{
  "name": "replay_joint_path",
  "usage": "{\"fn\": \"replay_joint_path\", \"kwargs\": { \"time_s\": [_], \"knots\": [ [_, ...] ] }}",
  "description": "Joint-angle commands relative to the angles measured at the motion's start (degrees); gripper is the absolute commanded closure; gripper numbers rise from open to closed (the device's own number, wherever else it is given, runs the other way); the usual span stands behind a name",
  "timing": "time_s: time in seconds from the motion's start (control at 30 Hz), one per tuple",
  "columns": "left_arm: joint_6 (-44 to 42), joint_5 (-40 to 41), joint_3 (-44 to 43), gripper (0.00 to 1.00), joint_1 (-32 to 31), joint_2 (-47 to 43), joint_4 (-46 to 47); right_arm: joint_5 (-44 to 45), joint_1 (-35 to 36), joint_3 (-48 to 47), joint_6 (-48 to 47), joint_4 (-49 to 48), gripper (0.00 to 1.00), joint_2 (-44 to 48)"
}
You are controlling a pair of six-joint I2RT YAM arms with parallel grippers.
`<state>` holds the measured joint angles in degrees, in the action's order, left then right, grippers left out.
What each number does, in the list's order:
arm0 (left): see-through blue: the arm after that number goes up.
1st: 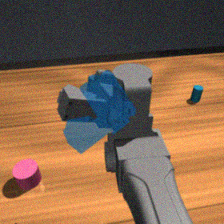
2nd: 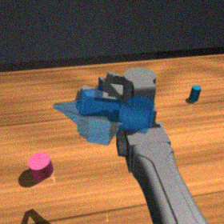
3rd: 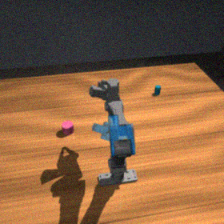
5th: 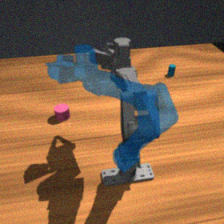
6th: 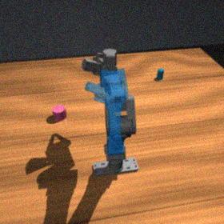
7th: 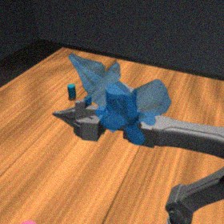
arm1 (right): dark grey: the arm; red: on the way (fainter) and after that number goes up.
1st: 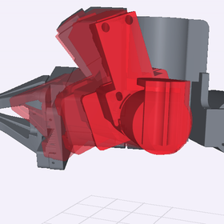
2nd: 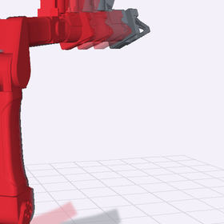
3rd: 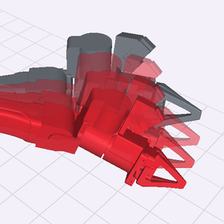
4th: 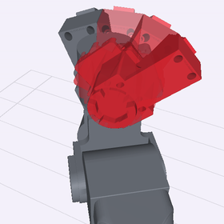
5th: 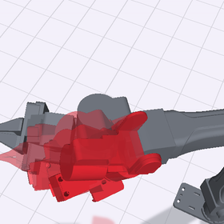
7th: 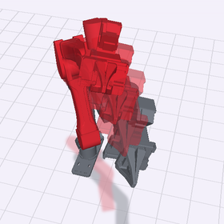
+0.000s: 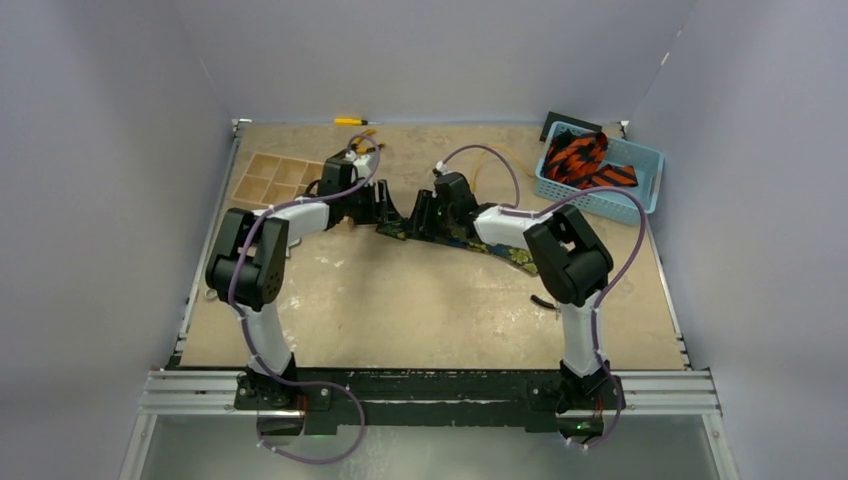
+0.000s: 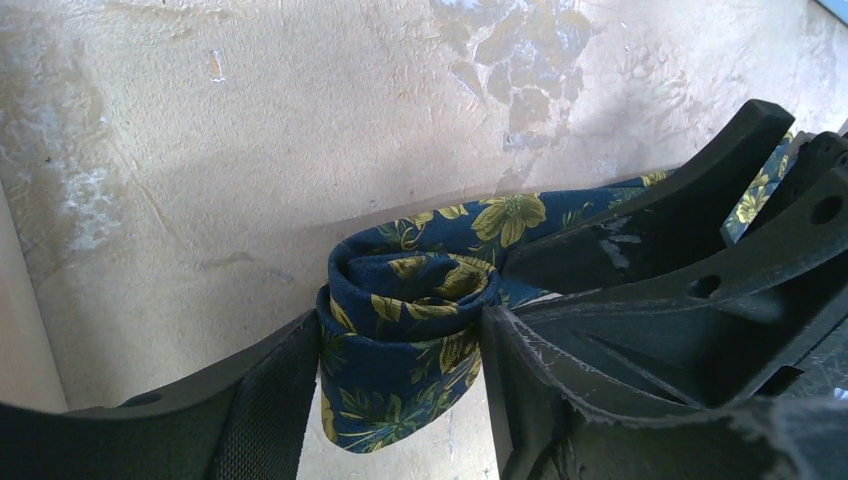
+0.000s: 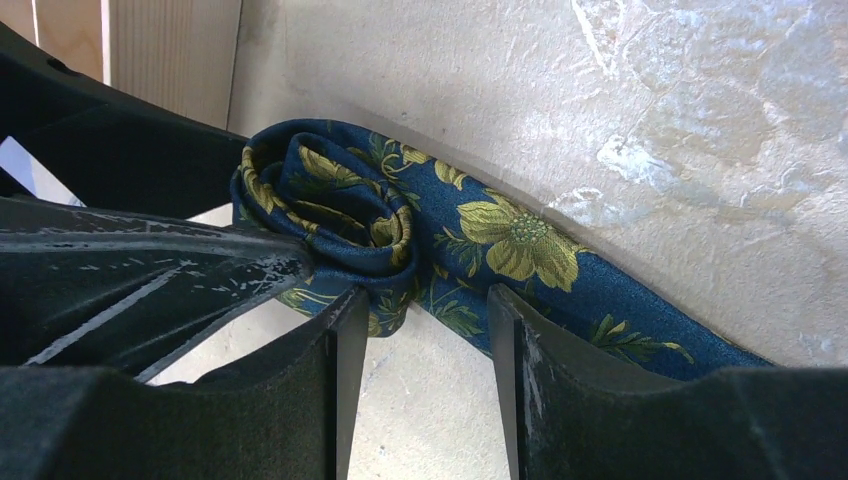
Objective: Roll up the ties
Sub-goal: Roll the tie at the center of the board.
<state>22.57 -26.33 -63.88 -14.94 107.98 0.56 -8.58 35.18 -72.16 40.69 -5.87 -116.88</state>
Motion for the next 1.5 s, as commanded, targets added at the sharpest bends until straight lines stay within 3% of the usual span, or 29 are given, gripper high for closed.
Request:
{"fn": "replay_joint_path", "kwargs": {
  "time_s": [0.0,0.4,0.77,0.8,0.87,1.1,1.47],
  "knots": [
    [-1.98,-1.67,-2.04,0.44,-0.22,1.14,0.32,-0.91,-0.27,-2.38,0.44,-0.40,0.49,-0.97],
    [-0.10,-6.03,-1.34,0.49,-0.27,1.43,1.61,-1.18,-0.98,-2.37,0.45,-0.46,0.50,-2.04],
    [3.14,-8.91,0.20,0.35,3.85,-1.45,1.18,-1.26,-1.24,-2.08,0.01,-0.46,0.50,-1.95],
    [3.04,-8.79,0.50,0.27,4.08,-1.46,0.82,-1.31,-1.25,-2.10,-0.06,-0.46,0.50,-1.95],
    [2.53,-8.70,1.03,0.23,4.21,-1.44,0.21,-1.35,-1.26,-2.11,-0.12,-0.43,0.50,-1.86],
    [1.18,-9.83,0.29,0.21,4.22,-0.67,-0.47,-1.53,-1.30,-2.02,-0.26,-0.46,0.50,-1.68],
    [0.56,-9.62,-1.96,0.45,2.60,2.39,-2.45,-1.70,-1.23,-2.02,-0.50,-0.47,0.51,-1.78]
  ]
}}
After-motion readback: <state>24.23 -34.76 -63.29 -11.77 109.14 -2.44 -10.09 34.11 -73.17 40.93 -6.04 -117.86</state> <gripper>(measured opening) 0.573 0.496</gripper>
